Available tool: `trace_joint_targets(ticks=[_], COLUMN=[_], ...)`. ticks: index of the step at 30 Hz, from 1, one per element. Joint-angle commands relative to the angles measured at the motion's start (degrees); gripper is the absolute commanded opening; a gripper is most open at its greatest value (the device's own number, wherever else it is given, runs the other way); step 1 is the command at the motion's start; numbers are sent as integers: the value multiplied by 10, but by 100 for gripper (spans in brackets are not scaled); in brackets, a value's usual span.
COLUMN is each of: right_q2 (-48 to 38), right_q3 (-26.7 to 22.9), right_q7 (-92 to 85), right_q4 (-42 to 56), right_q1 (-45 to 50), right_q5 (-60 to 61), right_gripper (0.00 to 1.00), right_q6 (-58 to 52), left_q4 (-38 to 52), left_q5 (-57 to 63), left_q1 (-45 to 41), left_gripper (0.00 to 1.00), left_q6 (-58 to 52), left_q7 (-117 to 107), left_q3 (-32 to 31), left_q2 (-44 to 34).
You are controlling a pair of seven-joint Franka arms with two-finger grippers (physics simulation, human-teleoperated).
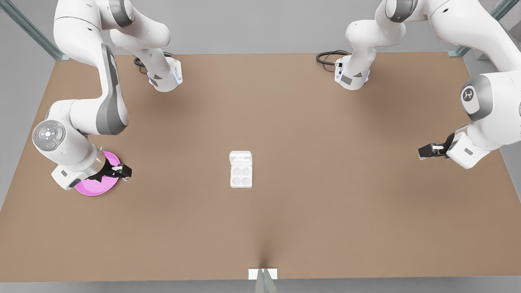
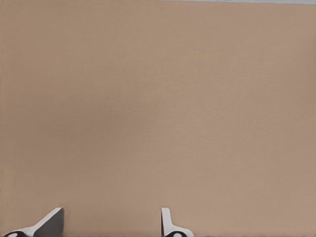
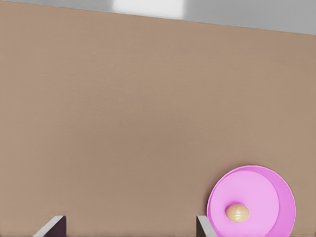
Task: Pack egg into the box and close the box lid
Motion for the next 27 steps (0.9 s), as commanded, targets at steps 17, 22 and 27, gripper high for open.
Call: trace_joint_targets(ticks=[17,22,27], right_q2=[-5,30,63], right_q3=[-6,-4,-3], right_q7=[-740,-903,-1042], right_q4=[-337,-340,-328], right_q1=[-156,-189,-213], right_q5=[-92,-79,-33], right_gripper=[100,100,100], right_q6=[284,292,308], left_q4=[1,1,1], left_q5=[2,2,2], left_q1=[0,0,0], left_gripper=[100,100,100], left_q6=[-1,-1,0], left_q7=[0,0,0], left_q3=[0,0,0], left_q2=[4,6,8])
